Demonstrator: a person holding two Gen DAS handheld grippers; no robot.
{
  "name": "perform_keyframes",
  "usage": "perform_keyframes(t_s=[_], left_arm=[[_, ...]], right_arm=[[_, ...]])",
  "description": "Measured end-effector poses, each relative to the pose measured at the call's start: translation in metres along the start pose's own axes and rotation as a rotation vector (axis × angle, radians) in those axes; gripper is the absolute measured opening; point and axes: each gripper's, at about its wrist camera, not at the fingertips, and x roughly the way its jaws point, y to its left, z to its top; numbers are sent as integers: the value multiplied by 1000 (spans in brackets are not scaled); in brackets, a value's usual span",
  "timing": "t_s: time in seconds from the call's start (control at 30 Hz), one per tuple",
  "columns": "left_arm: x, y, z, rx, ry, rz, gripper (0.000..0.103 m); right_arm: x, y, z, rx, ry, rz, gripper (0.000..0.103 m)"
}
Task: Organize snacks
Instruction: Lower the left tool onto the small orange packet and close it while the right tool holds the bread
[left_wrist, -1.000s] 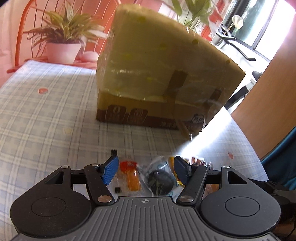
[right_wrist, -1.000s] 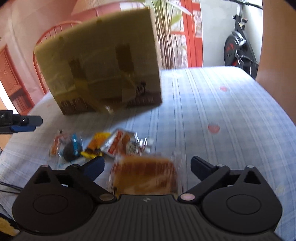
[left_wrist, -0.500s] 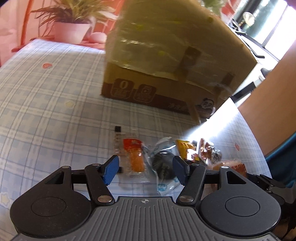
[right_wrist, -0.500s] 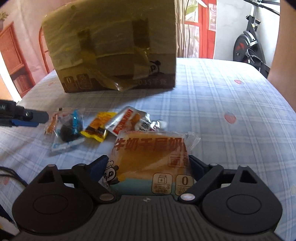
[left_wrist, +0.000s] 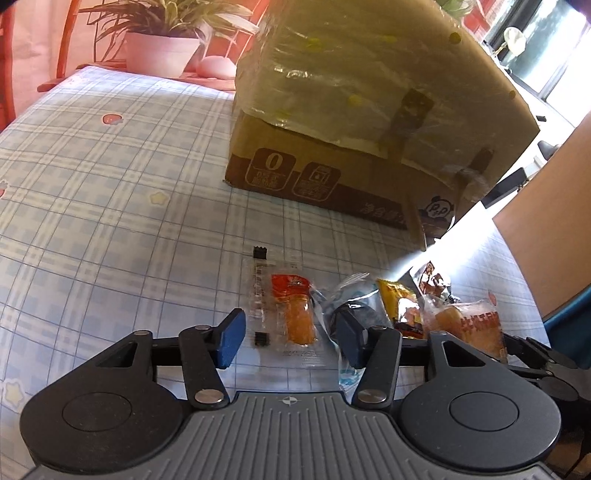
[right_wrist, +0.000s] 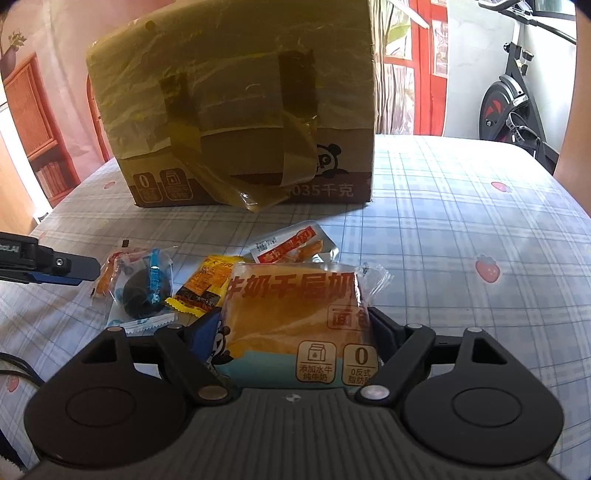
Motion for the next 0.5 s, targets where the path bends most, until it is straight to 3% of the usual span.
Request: perform_keyframes(t_s=[0.27, 0.5], left_arm=[[0, -1, 3, 9, -7, 19, 54], [-6, -11, 5, 48, -22, -16, 54]], right_arm=[[-1, -1, 0, 14, 1, 7, 82], [-4, -2, 0, 74, 20, 39, 85]])
